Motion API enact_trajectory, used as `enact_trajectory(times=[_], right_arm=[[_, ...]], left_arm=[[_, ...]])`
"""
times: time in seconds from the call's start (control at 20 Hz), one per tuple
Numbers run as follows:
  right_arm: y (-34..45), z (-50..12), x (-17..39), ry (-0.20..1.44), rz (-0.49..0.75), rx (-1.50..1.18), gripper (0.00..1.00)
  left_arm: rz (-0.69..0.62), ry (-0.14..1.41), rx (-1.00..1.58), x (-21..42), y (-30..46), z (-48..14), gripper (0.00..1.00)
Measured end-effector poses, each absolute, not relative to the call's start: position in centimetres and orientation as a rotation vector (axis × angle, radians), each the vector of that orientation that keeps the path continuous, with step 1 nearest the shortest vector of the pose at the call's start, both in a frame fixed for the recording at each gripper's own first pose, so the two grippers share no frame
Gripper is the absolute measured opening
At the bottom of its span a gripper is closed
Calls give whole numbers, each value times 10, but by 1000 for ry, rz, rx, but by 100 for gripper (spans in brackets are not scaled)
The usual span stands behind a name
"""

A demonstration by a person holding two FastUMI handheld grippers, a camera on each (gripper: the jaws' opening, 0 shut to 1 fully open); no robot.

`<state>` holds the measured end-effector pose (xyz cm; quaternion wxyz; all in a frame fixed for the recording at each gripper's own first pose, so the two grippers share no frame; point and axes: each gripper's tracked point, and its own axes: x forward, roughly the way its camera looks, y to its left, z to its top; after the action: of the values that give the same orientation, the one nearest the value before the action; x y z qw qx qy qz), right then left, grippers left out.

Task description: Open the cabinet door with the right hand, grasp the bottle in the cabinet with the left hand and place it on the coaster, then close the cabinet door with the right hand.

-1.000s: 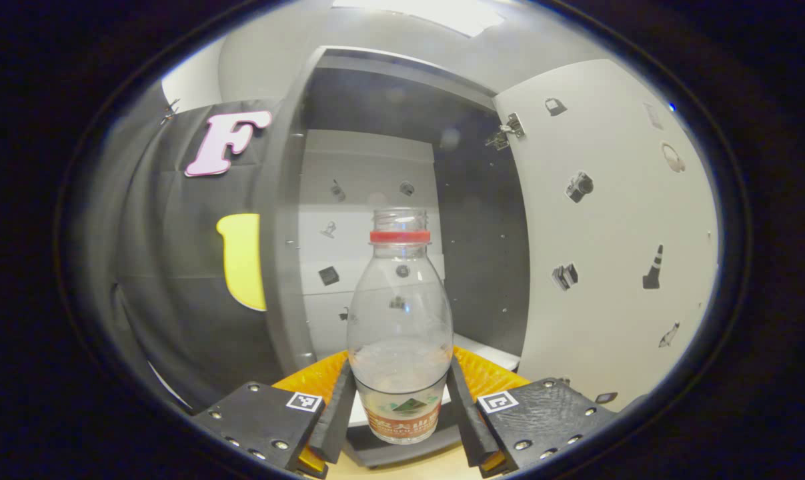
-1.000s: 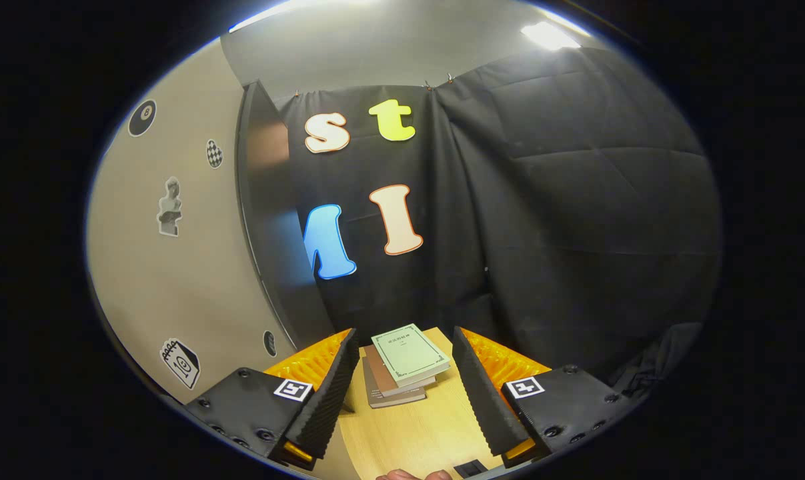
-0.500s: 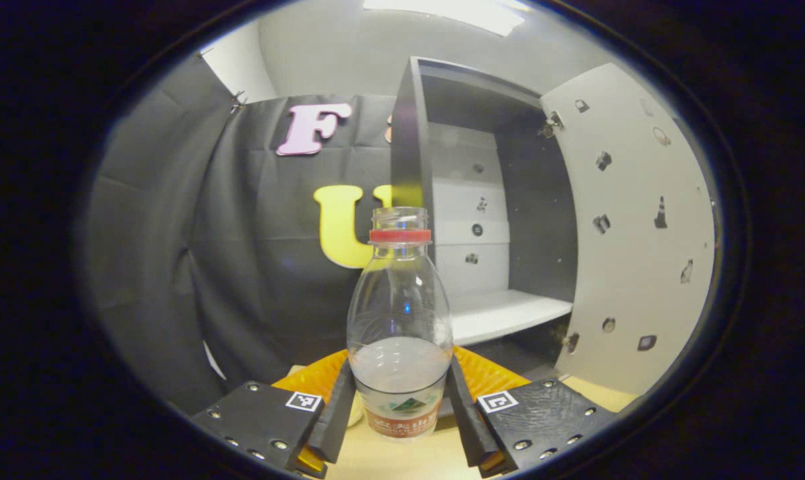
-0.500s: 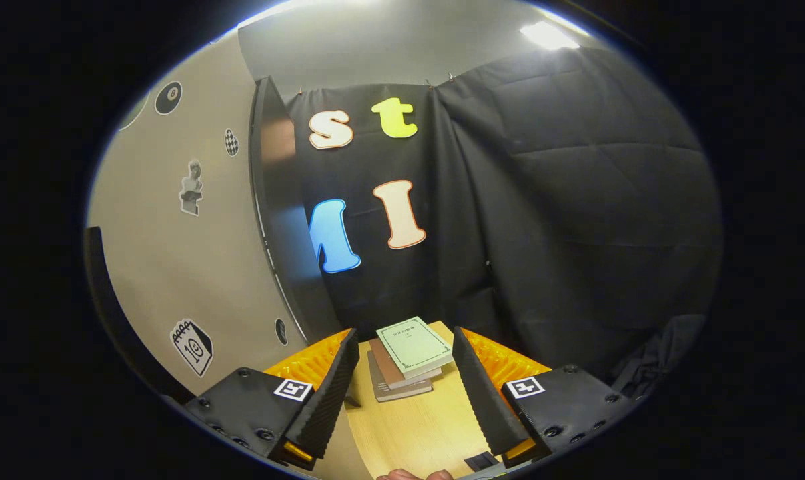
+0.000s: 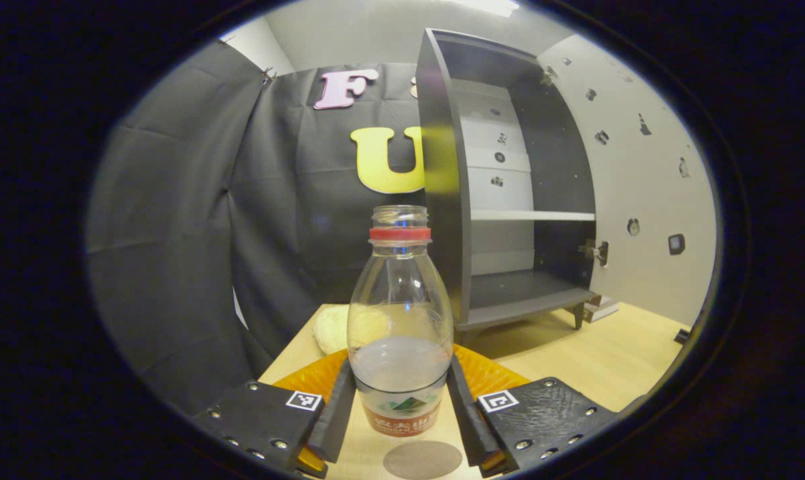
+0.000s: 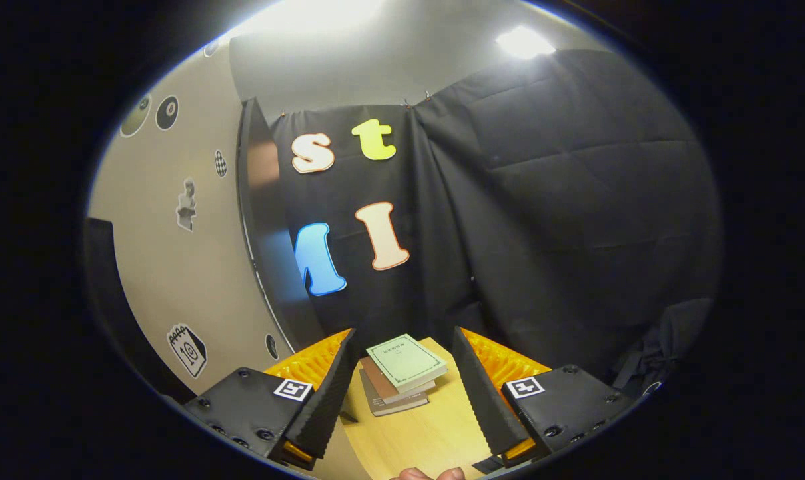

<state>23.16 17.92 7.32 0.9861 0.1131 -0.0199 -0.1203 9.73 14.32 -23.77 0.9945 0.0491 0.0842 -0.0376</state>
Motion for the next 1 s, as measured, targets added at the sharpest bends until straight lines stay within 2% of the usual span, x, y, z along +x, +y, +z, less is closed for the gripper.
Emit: enact_trajectory(times=[0.2,0.45,0.5,0.55,0.7,0.9,1.0], right_arm=[[173,71,228,-49,-273,134,90],[172,65,224,-34,-278,148,90],[172,64,223,-36,-279,157,90],[171,63,222,-34,-280,161,90],[170,57,217,-22,-282,153,90],[169,48,213,-5,-282,149,90],[165,40,212,28,-293,141,90]], left_arm=[[-78,201,115,83,134,-277,72],[-86,216,136,76,127,-303,72],[-90,226,134,74,126,-310,68],[-91,240,123,72,127,-317,72],[-88,236,116,66,127,-317,68],[-84,243,113,62,127,-318,74],[-87,250,106,63,128,-317,72]])
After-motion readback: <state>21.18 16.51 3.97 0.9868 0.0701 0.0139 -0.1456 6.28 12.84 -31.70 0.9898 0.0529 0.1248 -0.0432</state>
